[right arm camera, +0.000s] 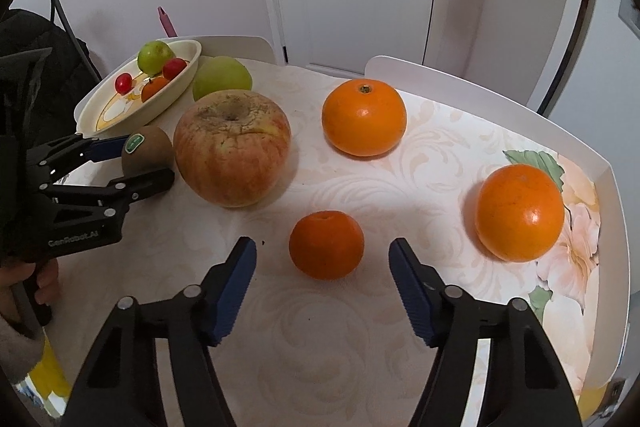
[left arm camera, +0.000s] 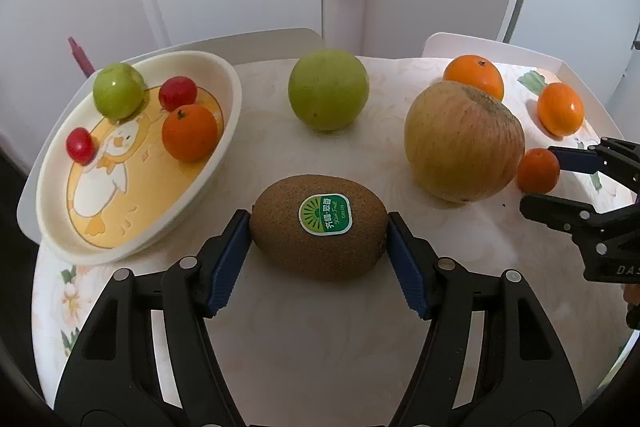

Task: Organize fruits
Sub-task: 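Grasp the brown kiwi with the left gripper while the right gripper grasps a small tangerine, then carry the kiwi into the duck bowl and open the left gripper while the right carries the tangerine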

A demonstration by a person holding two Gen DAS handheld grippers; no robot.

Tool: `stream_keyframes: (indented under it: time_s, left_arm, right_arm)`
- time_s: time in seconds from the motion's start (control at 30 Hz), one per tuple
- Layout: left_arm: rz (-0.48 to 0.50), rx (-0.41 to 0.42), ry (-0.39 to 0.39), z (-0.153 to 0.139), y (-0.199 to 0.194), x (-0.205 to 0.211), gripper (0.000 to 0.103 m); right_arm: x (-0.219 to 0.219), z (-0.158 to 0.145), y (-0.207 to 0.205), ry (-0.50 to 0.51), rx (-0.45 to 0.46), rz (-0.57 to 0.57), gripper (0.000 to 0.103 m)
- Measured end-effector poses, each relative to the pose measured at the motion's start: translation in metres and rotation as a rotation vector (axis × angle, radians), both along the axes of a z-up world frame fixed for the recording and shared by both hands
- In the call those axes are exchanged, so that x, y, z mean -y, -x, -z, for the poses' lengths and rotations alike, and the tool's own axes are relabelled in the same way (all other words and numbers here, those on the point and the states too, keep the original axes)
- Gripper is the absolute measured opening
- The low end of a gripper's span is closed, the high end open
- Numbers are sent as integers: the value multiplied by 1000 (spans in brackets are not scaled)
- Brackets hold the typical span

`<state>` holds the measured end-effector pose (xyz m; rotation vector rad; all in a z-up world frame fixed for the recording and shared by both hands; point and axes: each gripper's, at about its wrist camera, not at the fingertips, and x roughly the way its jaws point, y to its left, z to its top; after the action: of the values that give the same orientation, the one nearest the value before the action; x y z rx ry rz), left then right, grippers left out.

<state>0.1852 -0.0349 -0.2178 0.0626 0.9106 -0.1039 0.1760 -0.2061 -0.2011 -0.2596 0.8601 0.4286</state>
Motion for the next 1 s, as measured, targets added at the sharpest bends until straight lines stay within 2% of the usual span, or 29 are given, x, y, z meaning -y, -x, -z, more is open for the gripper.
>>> stream_keyframes:
  time_s: [0.3,0.4,0.43,0.47,0.77,1.0]
  left_arm:
    - [-19,0,0,-1,11,-5,72]
    - [-30,-2,3,-1,14,-4,72]
    - [-34,-2,5,-1,16,-5,72]
    - [-39,-2,8,-2,17,-6,71]
    - [-81,17,28,-15,33,-10,71]
    - [-121,55,35,-49,51,-15,71]
  right_arm:
    - [-4,1,-1,2,5,-17,53]
    - [-5,1,-2,8,13,-23,42]
    - [-6,-1,-2,15,25,-23,35]
    - [-6,-2,-2,18,32,-24,34]
    - [-4,-13,5,9,41,-41,34]
    - [-6,-38,19,-9,70,-65,33]
